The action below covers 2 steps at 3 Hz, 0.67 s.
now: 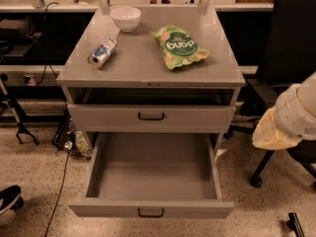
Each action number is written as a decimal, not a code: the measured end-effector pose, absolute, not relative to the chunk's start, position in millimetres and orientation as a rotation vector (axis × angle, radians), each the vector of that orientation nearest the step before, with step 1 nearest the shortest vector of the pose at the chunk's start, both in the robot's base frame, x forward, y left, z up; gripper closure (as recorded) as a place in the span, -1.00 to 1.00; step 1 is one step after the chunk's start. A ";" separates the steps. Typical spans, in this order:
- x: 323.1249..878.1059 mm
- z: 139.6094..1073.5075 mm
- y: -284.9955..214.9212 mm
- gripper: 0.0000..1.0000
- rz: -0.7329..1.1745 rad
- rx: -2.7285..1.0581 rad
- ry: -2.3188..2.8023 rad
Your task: Close middle drawer
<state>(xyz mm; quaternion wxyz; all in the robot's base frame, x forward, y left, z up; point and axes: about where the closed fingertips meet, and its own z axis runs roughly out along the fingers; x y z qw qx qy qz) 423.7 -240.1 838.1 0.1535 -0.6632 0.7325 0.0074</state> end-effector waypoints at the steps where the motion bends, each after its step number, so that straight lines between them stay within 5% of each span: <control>1: 405.8 783.9 -238.5 1.00 0.091 -1.916 2.067; 2: 393.4 706.9 -235.2 1.00 0.197 -1.883 2.080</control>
Offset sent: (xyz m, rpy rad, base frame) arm -0.0403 0.0074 -0.2318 0.1906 0.1271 -0.0066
